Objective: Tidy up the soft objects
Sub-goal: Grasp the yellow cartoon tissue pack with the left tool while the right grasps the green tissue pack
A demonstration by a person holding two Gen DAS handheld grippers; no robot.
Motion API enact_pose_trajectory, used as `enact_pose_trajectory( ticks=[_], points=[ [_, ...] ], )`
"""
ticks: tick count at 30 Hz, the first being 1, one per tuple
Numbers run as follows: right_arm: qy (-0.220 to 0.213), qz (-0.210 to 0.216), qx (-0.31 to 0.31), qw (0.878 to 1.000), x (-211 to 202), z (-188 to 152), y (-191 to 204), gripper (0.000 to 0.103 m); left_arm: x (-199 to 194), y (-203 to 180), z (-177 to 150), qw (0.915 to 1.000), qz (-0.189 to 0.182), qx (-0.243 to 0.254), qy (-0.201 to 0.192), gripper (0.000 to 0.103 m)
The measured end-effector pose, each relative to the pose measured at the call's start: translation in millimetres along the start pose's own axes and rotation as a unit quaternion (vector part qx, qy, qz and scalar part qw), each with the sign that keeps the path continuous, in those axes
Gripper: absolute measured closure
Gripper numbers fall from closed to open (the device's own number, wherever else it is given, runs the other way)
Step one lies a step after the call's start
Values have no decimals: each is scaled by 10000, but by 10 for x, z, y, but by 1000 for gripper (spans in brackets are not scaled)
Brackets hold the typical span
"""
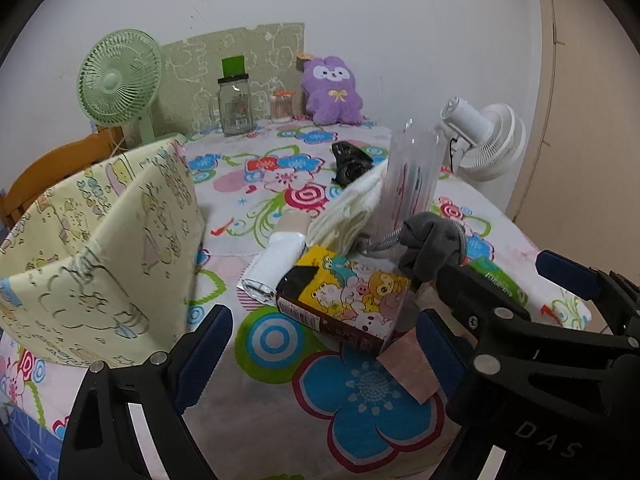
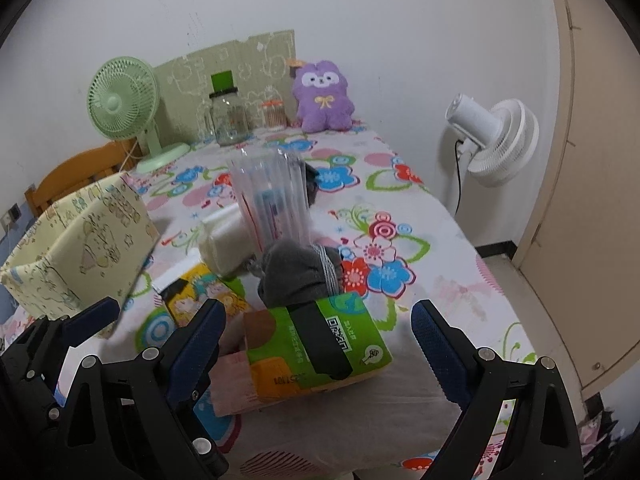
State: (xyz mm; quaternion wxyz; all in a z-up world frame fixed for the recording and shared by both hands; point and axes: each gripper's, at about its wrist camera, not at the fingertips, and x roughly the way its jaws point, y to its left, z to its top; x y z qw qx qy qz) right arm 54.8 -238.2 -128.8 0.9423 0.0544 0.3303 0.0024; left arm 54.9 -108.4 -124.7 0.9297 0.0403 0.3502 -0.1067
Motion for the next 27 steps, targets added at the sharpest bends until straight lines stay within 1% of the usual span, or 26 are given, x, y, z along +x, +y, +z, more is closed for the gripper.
enact_pose_trajectory(
  ticks=[7,9,13,15,18,27],
  points=[
    [232,41,66,9997,183,-38,-24,9,127,-22,-20,9998,33,42,176,9],
    [314,77,93,9994,227,-42,-26,17,162,-27,-20,9997,37,61,217,9],
    [446,204,223,9985,306,-42,-59,21,199,-40,-1,9997,40,88,243,10],
    [429,201,223,9986,311,-38,-55,24,213,-42,12,9996,30,90,248,10],
    [384,174,189,9989,294,-27,-43,26,238,-32,33,9997,-6,51,253,9],
    [275,-7,167,9995,278,45,-33,27,311,-64,115,9996,-19,174,202,9]
  ],
)
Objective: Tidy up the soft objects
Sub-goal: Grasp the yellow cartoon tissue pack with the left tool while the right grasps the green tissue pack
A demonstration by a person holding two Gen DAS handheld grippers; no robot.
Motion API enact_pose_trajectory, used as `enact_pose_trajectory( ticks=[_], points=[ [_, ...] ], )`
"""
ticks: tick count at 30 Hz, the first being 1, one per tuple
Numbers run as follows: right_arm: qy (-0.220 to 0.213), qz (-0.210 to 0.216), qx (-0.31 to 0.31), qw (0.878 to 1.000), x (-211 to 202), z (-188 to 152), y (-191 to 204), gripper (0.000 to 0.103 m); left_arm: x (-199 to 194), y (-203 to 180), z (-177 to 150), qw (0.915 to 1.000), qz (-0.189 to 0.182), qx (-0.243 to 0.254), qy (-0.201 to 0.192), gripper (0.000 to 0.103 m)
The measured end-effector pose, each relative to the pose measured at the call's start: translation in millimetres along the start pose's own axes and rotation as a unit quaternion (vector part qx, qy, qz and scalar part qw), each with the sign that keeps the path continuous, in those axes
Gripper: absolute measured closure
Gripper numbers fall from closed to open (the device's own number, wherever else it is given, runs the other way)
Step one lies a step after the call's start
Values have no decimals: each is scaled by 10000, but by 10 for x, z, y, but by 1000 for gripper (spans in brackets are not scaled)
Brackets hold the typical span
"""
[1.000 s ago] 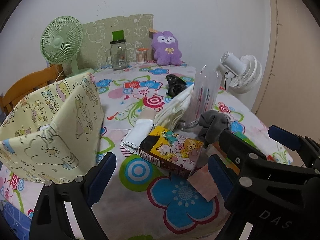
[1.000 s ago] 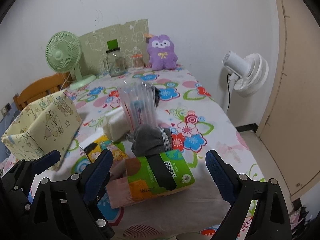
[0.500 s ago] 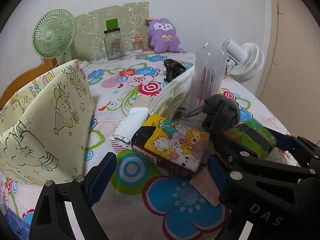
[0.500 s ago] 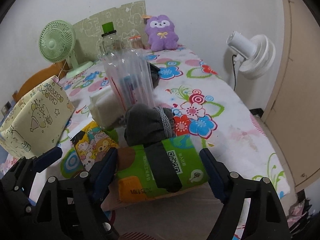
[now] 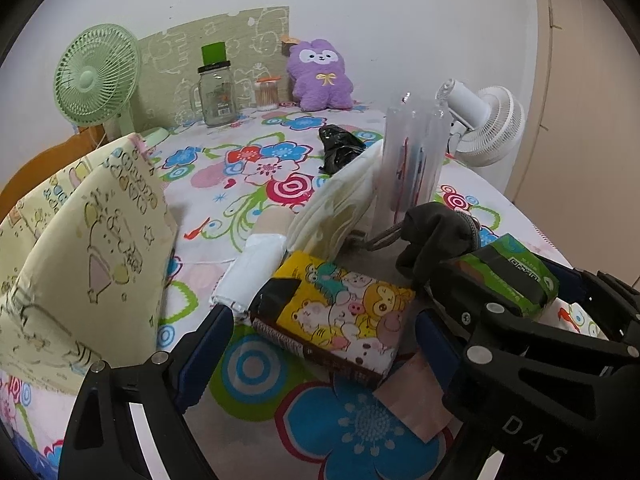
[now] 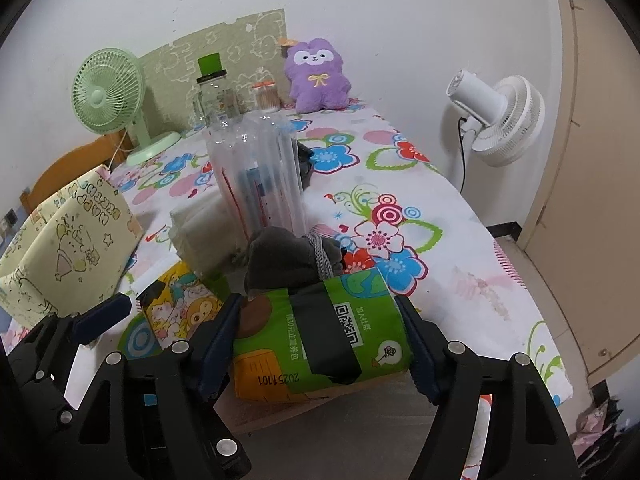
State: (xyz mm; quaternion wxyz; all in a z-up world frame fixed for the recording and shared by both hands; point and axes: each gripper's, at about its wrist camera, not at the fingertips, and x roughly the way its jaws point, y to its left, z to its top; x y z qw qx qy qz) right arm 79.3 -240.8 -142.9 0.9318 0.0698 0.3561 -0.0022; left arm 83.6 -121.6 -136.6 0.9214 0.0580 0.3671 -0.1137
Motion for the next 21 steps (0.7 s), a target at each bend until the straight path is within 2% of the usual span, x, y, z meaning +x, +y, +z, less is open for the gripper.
enact_pose_trajectory(
  ticks=[6,10,21],
  points=[
    [-67,-49,-4,10000,1,24,18,27,84,54,46,10000,-35,-45,17,10],
    [-5,-25,19,10000,43,17,31,27,129,49,44,9998,-178,-17,107,21],
    [0,-73,0,10000,43,31,87,27,60,40,38,9996,-288,-16,66,24]
  ],
)
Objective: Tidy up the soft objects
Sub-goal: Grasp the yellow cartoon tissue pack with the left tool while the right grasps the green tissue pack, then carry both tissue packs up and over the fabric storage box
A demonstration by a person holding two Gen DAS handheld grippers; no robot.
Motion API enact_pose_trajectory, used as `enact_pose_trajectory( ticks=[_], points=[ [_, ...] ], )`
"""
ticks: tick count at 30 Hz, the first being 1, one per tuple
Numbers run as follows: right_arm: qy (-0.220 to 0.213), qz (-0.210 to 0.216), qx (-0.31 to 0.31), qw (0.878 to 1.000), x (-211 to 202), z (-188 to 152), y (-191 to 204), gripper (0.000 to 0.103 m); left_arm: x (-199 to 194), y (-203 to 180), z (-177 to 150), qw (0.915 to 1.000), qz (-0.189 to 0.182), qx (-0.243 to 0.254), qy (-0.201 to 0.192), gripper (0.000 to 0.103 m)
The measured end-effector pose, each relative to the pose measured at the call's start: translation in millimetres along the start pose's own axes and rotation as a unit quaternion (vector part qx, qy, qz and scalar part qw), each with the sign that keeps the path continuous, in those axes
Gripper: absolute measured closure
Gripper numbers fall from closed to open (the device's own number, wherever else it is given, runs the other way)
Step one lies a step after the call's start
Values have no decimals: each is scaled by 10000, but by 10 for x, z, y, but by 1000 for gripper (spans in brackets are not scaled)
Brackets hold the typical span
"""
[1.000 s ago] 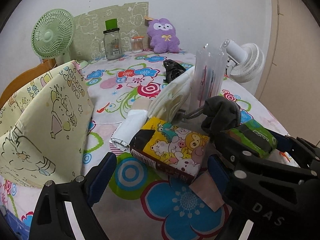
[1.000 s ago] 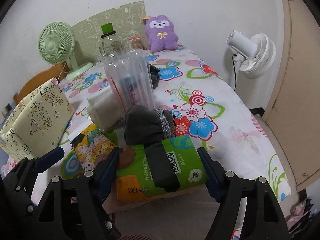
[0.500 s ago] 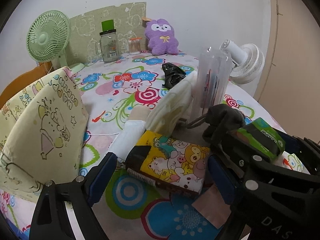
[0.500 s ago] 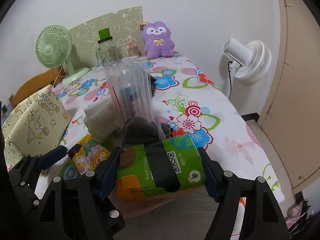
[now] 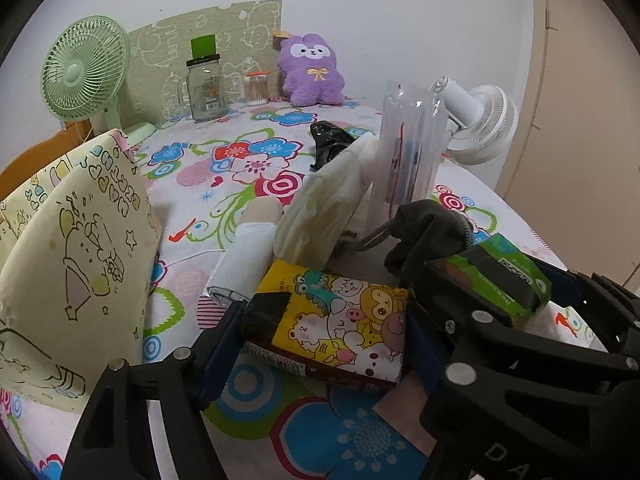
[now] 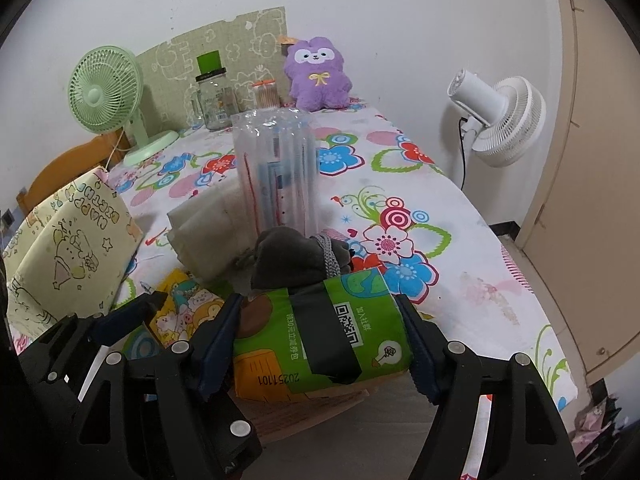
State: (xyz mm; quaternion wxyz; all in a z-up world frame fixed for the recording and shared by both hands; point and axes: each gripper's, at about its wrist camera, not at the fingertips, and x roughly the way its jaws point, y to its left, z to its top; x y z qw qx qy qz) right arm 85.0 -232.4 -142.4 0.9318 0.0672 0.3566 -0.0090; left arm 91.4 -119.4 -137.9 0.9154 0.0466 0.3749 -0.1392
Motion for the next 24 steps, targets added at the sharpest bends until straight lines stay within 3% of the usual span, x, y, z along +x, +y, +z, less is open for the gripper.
enact_pose_trajectory(
  ticks=[24],
  points=[
    [-505,22,-29,9987,-558,181,175,27,-591,43,181,9988,30,-19,-495,24]
  ],
)
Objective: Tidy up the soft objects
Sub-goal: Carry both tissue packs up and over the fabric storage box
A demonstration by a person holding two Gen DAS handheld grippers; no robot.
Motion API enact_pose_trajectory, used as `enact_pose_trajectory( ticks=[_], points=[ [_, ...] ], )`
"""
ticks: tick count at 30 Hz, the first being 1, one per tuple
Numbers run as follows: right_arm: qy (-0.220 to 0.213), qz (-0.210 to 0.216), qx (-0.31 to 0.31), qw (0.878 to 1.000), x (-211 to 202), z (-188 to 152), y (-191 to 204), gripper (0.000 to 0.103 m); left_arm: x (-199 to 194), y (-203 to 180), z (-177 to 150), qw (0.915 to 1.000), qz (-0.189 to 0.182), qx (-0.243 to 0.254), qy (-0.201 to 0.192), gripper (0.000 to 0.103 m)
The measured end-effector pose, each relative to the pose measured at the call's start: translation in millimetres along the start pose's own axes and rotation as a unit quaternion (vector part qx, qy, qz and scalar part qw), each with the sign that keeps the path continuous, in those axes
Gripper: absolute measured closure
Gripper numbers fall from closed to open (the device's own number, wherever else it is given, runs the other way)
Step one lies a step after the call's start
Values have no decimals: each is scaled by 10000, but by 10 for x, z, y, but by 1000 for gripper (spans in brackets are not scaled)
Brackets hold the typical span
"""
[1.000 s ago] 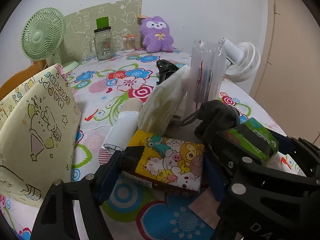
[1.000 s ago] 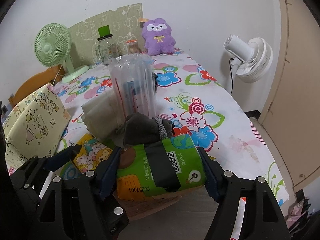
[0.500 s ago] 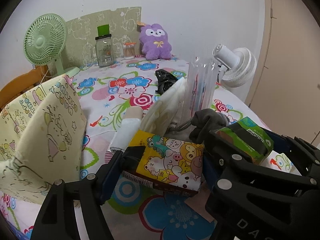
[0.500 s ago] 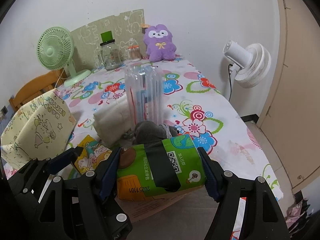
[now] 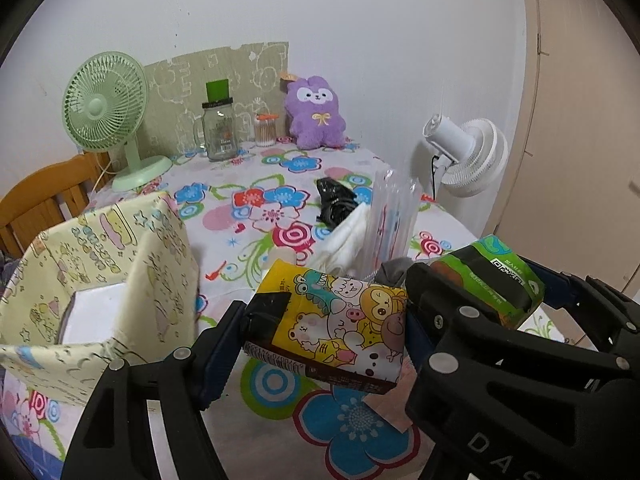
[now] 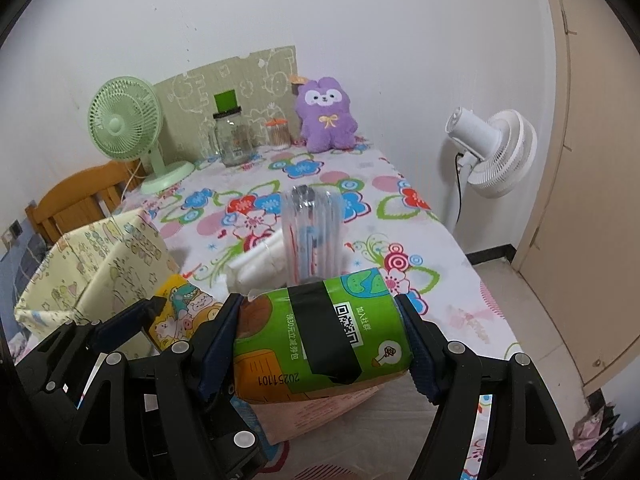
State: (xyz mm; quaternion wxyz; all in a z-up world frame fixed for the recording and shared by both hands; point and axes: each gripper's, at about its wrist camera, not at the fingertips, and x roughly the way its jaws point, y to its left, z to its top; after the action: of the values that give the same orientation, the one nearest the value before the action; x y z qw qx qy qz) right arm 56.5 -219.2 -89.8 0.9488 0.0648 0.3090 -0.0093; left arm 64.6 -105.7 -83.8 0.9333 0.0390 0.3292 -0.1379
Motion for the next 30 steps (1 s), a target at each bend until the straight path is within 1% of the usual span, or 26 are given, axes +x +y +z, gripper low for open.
enact_pose_trajectory(
  ticks=[4,18,22,30],
  points=[
    [-75,-27,-31,10000,-103,69,43,27,-88,-9,82,10000,-10,23,-7,24],
    [-282,38,-98,9995,-374,381,191,27,-362,94,348,9997,54,-49,-229,24],
    [-244,8,-116,9996,-376,439,244,27,-372,137,398,9997,197,-10,-110,24],
    [-154,85,-92,9998,-362,505,403,27,-421,321,451,9995,287,-75,-131,24]
  ],
)
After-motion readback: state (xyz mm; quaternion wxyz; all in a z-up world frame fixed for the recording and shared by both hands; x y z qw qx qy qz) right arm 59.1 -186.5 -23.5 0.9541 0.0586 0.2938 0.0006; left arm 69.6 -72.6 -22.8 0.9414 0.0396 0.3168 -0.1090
